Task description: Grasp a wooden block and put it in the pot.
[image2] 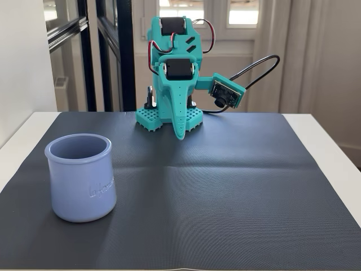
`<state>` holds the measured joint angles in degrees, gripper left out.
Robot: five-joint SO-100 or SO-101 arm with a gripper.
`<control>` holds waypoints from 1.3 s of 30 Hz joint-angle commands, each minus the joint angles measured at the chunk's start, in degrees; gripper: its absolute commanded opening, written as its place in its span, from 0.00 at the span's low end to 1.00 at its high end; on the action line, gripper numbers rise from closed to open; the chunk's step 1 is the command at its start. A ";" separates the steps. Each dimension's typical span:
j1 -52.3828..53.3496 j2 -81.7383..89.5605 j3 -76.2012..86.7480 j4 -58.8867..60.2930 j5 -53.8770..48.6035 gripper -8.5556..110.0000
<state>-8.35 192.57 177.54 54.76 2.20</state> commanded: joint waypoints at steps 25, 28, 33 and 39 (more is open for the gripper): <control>1.23 2.20 2.55 -3.78 0.09 0.07; 1.23 2.20 2.55 -3.78 0.09 0.07; 1.32 2.20 2.55 -3.78 0.09 0.07; 1.32 2.20 2.55 -3.78 0.09 0.07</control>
<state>-7.29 194.24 180.26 50.71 2.20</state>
